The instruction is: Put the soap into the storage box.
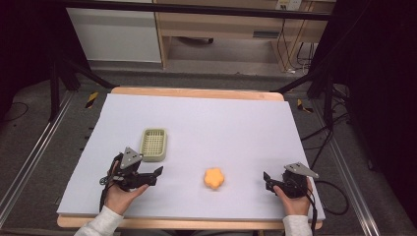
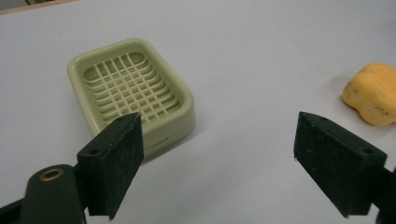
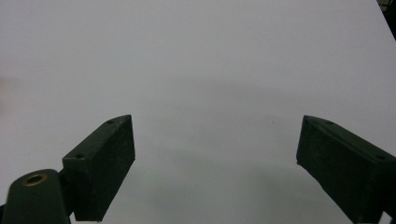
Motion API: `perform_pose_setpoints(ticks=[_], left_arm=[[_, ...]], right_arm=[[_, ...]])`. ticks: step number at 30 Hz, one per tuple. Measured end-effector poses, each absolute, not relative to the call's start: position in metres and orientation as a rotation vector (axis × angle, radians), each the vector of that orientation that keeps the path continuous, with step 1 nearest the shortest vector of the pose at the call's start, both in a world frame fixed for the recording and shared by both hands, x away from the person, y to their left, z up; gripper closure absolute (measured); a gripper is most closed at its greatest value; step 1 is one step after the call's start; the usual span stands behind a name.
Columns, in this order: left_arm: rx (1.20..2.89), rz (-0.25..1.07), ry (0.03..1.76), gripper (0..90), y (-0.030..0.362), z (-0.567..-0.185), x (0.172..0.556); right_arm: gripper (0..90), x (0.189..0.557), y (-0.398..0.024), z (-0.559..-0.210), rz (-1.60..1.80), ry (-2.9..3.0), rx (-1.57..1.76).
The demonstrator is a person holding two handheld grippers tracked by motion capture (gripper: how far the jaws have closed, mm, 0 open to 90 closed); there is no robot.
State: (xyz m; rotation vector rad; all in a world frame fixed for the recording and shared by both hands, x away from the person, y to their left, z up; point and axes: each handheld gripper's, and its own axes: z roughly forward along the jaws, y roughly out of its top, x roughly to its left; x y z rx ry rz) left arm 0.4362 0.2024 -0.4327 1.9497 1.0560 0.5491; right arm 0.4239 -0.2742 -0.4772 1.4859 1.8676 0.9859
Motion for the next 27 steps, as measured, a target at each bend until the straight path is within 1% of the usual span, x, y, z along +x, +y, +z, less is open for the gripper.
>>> perform_pose_setpoints(ticks=[8,17,27], left_arm=[[1.971,0.531,1.010,16.4,0.185,-0.430,0.438],[2.034,0.510,0.950,16.0,0.159,-0.428,0.440],[2.046,0.466,0.922,16.0,0.139,-0.425,0.442]], right_arm=[[12.0,0.425,-0.275,-0.477,1.000,1.868,1.489],[12.1,0.425,-0.274,-0.477,1.002,1.865,1.487],[12.1,0.425,-0.274,-0.478,0.998,1.853,1.482]])
